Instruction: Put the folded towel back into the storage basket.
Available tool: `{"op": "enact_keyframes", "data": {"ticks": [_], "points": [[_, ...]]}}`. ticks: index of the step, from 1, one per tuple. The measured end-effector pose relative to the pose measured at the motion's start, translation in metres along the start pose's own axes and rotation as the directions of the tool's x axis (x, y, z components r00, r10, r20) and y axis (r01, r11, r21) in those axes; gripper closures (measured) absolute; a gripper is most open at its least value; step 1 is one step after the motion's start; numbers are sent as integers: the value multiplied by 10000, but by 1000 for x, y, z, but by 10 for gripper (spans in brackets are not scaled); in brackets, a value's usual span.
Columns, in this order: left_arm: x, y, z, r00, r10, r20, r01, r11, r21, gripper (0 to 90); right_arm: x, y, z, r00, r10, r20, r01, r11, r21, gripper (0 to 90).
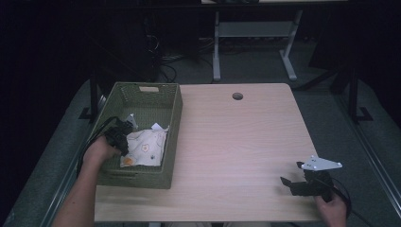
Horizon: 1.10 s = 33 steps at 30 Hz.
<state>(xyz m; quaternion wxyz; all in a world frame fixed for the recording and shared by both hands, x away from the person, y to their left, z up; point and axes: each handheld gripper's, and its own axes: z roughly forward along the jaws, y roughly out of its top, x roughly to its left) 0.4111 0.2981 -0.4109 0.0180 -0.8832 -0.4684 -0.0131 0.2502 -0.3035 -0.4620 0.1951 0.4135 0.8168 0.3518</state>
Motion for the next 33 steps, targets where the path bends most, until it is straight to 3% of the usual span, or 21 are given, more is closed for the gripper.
{"op": "enact_keyframes", "data": {"ticks": [2, 4, 9, 11, 15, 18, 20, 26, 27, 30, 33], "points": [[1, -2, -2, 9995, 12, -319, -13, 10000, -35, 891, 0, 0, 0, 10000, -18, 3, 18, 10000, -12, 137], [1, -3, -3, 9996, -3, -297, 1, 10000, -62, 855, 0, 1, 1, 10000, -53, 13, 53, 10000, -21, 136], [-3, -6, -14, 9996, -138, -250, 121, 9977, -674, 751, 1, 1, 1, 10000, -62, -24, 62, 10000, 2, 136], [-4, -7, -16, 9996, -139, -243, 121, 9971, -747, 751, 1, 1, 0, 10000, -75, -20, 75, 10000, -21, 136], [-11, -8, -27, 9999, -121, -92, 107, 9897, -1425, 749, 1, 1, 0, 9999, -127, -82, 127, 9999, -55, 136], [-14, -8, -29, 10000, -5, -71, -6, 9875, -1573, 746, 0, 2, 0, 9999, -135, -91, 134, 9999, -89, 136], [-19, -9, -33, 10000, -50, 35, 55, 9819, -1892, 740, 0, 2, 1, 9999, -81, -101, 81, 9999, -80, 137], [-23, -14, -37, 9998, 42, 189, -1, 9774, -2113, 713, 0, 4, 5, 9999, -67, -141, 67, 10000, -20, 136], [-24, -17, -39, 9996, 6, 269, 58, 9719, -2353, 712, 1, 5, 5, 9999, -83, -145, 83, 10000, 2, 136], [-25, -20, -40, 9995, 3, 313, 78, 9665, -2566, 693, 2, 6, 5, 9999, -99, -125, 99, 9999, -36, 136], [-25, -27, -43, 9993, -151, 328, 251, 9436, -3301, 655, 4, 6, 6, 9997, -138, -188, 138, 9999, 16, 136]]}}
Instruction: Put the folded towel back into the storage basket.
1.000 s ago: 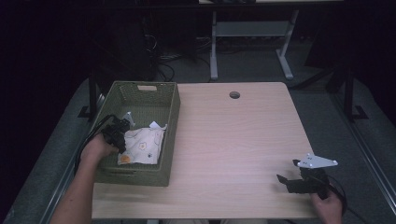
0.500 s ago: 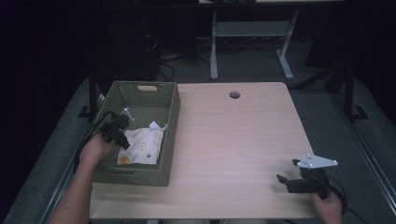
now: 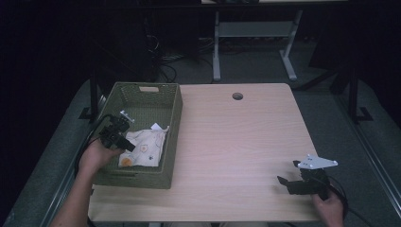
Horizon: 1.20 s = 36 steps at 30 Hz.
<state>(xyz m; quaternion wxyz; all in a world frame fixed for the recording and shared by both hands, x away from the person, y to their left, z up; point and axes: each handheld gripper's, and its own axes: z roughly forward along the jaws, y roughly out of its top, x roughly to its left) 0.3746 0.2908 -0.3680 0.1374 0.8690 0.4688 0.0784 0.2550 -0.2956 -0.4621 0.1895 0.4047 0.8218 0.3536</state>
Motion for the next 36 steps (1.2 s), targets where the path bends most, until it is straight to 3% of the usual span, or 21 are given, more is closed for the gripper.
{"op": "enact_keyframes", "data": {"ticks": [5, 6, 7, 8, 10, 12, 13, 16, 19, 20, 21, 22, 24, 27, 28, 30, 31, 32, 34, 35, 36], "points": [[-2, -4, -5, 9999, -113, 4, 113, 9973, -719, 634, 0, 0, -1, 10000, 27, 59, -27, 10000, -16, 136], [-2, -6, -9, 9997, -201, 170, 219, 9934, -1125, 631, -1, 0, -1, 10000, 40, 84, -40, 10000, -26, 136], [-2, -6, -9, 9997, -201, 170, 219, 9934, -1125, 624, -1, 0, -1, 10000, 40, 84, -40, 10000, -26, 136], [-3, -8, -12, 9991, -364, 230, 396, 9862, -1607, 611, -2, 0, -2, 10000, 48, 55, -48, 10000, -75, 136], [-4, -12, -14, 9963, -545, 660, 671, 9759, -2075, 607, -2, 0, -3, 10000, 41, 85, -40, 10000, -70, 136], [-5, -14, -16, 9939, -549, 952, 762, 9686, -2368, 599, -2, 0, -3, 9999, 30, 123, -29, 10000, -88, 136], [-5, -14, -16, 9939, -549, 952, 762, 9686, -2368, 600, -2, 0, -3, 9999, 30, 123, -29, 10000, -88, 136], [-8, -17, -19, 9911, -558, 1208, 885, 9543, -2855, 599, -1, 0, -3, 9999, 27, 109, -26, 9999, -101, 136], [-14, -19, -18, 9871, -285, 1573, 769, 9473, -3111, 605, -1, 0, -3, 9999, 10, 110, -9, 10000, -80, 136], [-15, -20, -18, 9857, -335, 1654, 870, 9408, -3277, 603, -1, 0, -3, 9999, 13, 110, -13, 10000, -73, 136], [-15, -21, -19, 9803, -364, 1942, 1032, 9326, -3458, 597, -1, 0, -3, 9999, 6, 116, -5, 10000, -75, 136], [-15, -21, -19, 9803, -364, 1942, 1032, 9326, -3458, 594, -1, 0, -3, 10000, 14, 91, -13, 9999, -116, 136], [-16, -24, -20, 9729, -401, 2278, 1273, 9151, -3825, 590, -1, 0, -4, 9999, -56, 101, 57, 9999, -93, 136], [-19, -26, -20, 9720, -329, 2327, 1249, 9112, -3927, 586, 1, 0, -4, 9999, -62, 106, 63, 9999, -102, 136], [-21, -28, -20, 9687, -372, 2456, 1401, 8982, -4167, 583, 1, 0, -5, 9999, -81, 102, 82, 9999, -87, 136], [-23, -30, -22, 9634, -328, 2661, 1512, 8861, -4380, 579, 2, 0, -5, 9999, -107, 130, 108, 9999, -120, 136], [-24, -31, -23, 9627, -292, 2690, 1522, 8803, -4493, 579, 2, 0, -5, 9998, -115, 140, 117, 9999, -127, 136], [-24, -31, -23, 9627, -292, 2690, 1522, 8803, -4493, 576, 2, 0, -5, 9998, -111, 135, 113, 9998, -142, 136], [-27, -32, -26, 9560, -172, 2927, 1604, 8663, -4730, 571, 3, 1, -5, 9998, -109, 144, 111, 9998, -139, 136], [-27, -32, -26, 9560, -172, 2927, 1604, 8663, -4730, 566, 3, 1, -5, 9998, -109, 144, 111, 9998, -139, 136], [-30, -31, -27, 9541, -63, 2993, 1589, 8579, -4887, 557, 3, 1, -5, 9998, -124, 149, 126, 9999, -115, 136]]}}
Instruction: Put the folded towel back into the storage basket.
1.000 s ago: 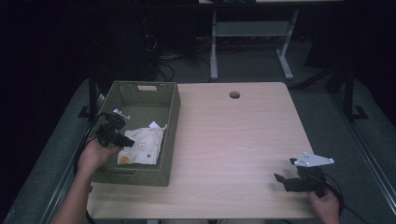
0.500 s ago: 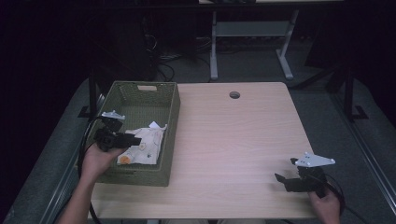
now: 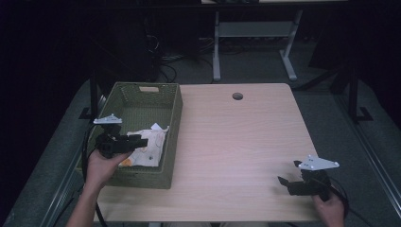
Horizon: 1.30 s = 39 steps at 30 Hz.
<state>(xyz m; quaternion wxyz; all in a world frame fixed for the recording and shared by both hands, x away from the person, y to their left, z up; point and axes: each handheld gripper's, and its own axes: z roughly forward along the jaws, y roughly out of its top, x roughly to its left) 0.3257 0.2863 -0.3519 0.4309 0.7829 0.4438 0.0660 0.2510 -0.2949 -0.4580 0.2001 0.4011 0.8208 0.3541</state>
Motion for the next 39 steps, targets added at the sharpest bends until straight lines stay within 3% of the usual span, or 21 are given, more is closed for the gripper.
{"op": "enact_keyframes", "data": {"ticks": [3, 4, 6, 13, 17, 18, 20, 24, 32, 36, 39], "points": [[-4, 1, 0, 9999, -17, 168, 20, 9998, -196, 546, 1, 0, 0, 10000, -8, -3, 8, 10000, -10, 136], [-6, 1, 1, 9981, -144, 598, 170, 9989, -438, 534, 1, 0, 0, 10000, -12, -11, 12, 10000, -8, 136], [-7, 1, 1, 9968, -240, 761, 291, 9973, -672, 517, 1, -1, -1, 10000, -28, -8, 28, 10000, -26, 136], [-10, 3, 3, 9917, -413, 1215, 538, 9934, -1016, 507, 2, -1, -3, 10000, -15, 7, 15, 9999, -113, 137], [-13, 5, 3, 9858, -409, 1628, 597, 9919, -1124, 515, 2, 0, -3, 10000, -51, 0, 51, 9999, -109, 136], [-18, 5, 3, 9808, -313, 1924, 551, 9913, -1199, 517, 2, 0, -3, 10000, -78, 10, 78, 9999, -86, 136], [-22, 6, 3, 9798, -222, 1987, 478, 9910, -1248, 510, 2, 0, -3, 10000, -88, 11, 88, 9999, -68, 136], [-42, 12, 6, 9708, 293, 2379, 38, 9905, -1373, 505, 3, 0, -2, 10000, -95, -10, 95, 9999, -43, 136], [-63, 17, 19, 9635, 632, 2602, -314, 9917, -1247, 494, 4, 0, -5, 9999, -109, -9, 109, 9998, -151, 136], [-78, 18, 25, 9647, 917, 2468, -656, 9915, -1119, 470, 3, 0, -5, 10000, -85, -20, 85, 9999, -144, 136], [-89, 21, 30, 9594, 1193, 2554, -933, 9894, -1117, 471, 2, 0, -6, 9999, -107, -9, 106, 9998, -190, 136]]}}
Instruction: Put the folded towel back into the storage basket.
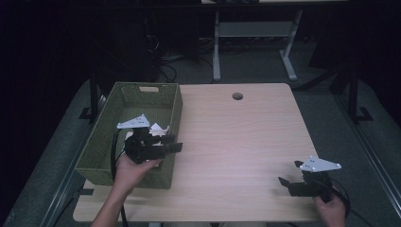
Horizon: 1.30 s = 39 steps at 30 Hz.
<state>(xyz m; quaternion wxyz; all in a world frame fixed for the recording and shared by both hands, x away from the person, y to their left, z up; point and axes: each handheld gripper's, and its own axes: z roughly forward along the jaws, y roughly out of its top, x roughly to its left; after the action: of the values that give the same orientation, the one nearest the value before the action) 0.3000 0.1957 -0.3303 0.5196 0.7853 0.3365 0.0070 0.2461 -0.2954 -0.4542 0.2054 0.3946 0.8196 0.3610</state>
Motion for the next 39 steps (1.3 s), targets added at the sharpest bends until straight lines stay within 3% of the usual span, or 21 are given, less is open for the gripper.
{"op": "enact_keyframes", "data": {"ticks": [7, 13, 17, 26, 27, 34, 35, 39], "points": [[-20, 5, 20, 9989, 465, -60, -462, 9981, 415, 452, 0, 0, -1, 10000, -6, -9, 6, 10000, -7, 136], [-30, 4, 36, 9982, 594, 30, -595, 9961, 655, 451, -1, -1, -2, 10000, 22, 15, -22, 10000, -41, 136], [-35, 3, 45, 9979, 650, 21, -650, 9954, 708, 451, -1, -1, -2, 10000, 15, -7, -15, 10000, -39, 136], [-61, 1, 71, 9935, 1138, 95, -1142, 9896, 877, 444, 0, 0, -1, 10000, -25, -80, 25, 10000, -25, 137], [-67, 0, 77, 9913, 1313, 109, -1317, 9869, 937, 443, 0, -1, -2, 10000, -3, -72, 3, 10000, -10, 136], [-86, -11, 99, 9882, 1514, 233, -1530, 9827, 1042, 426, -1, -2, -3, 10000, -9, -26, 9, 10000, -3, 136], [-91, -17, 109, 9859, 1657, 235, -1674, 9779, 1255, 418, -2, -2, -3, 10000, -15, -10, 15, 10000, 1, 137], [-100, -30, 122, 9856, 1662, 304, -1688, 9764, 1346, 403, 0, -1, -6, 10000, 7, -22, -7, 10000, -70, 136]]}}
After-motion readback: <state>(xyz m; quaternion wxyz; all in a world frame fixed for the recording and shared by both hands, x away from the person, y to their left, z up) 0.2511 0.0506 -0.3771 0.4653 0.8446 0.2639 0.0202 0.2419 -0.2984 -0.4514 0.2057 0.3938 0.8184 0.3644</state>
